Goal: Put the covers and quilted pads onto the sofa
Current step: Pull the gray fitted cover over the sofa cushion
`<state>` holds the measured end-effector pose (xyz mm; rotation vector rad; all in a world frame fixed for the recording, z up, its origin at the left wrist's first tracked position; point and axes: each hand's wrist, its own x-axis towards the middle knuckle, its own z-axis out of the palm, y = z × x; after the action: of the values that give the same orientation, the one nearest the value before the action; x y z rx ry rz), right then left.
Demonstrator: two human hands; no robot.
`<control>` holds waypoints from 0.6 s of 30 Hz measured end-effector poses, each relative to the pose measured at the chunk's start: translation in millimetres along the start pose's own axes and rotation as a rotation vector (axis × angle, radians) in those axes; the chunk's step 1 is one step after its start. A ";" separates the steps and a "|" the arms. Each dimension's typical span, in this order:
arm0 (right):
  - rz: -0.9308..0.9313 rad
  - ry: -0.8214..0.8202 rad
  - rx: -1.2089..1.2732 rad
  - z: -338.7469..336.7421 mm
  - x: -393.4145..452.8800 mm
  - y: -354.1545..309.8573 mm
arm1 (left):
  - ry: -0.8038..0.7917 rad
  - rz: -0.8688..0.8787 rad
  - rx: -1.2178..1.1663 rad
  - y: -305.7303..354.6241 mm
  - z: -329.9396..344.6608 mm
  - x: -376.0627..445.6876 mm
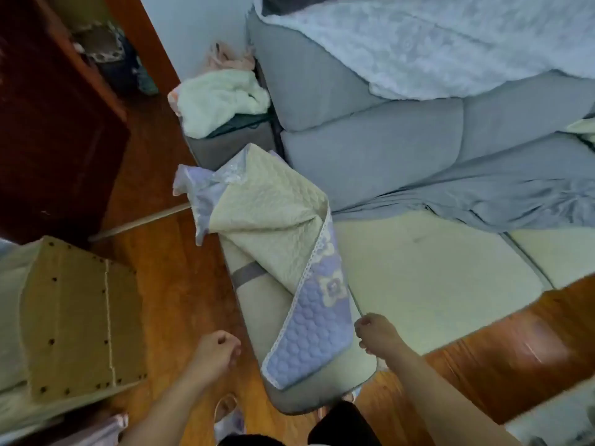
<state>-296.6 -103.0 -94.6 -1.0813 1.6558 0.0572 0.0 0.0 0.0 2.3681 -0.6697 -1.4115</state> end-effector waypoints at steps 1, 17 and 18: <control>-0.036 0.022 -0.033 -7.3 13.9 -9.1 | 0.001 -0.009 -0.038 5.8 11.0 4.8; -0.067 -0.136 -0.033 -60.9 57.9 -66.4 | -0.064 -0.057 -0.159 13.7 75.8 10.5; -0.017 -0.111 -0.024 -77.9 55.6 -51.4 | -0.101 -0.065 -0.149 15.2 85.9 16.3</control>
<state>-319.4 -208.6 -83.7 -1.0909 1.5495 0.1238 -72.8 -23.3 -45.2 2.2342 -0.4971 -1.5599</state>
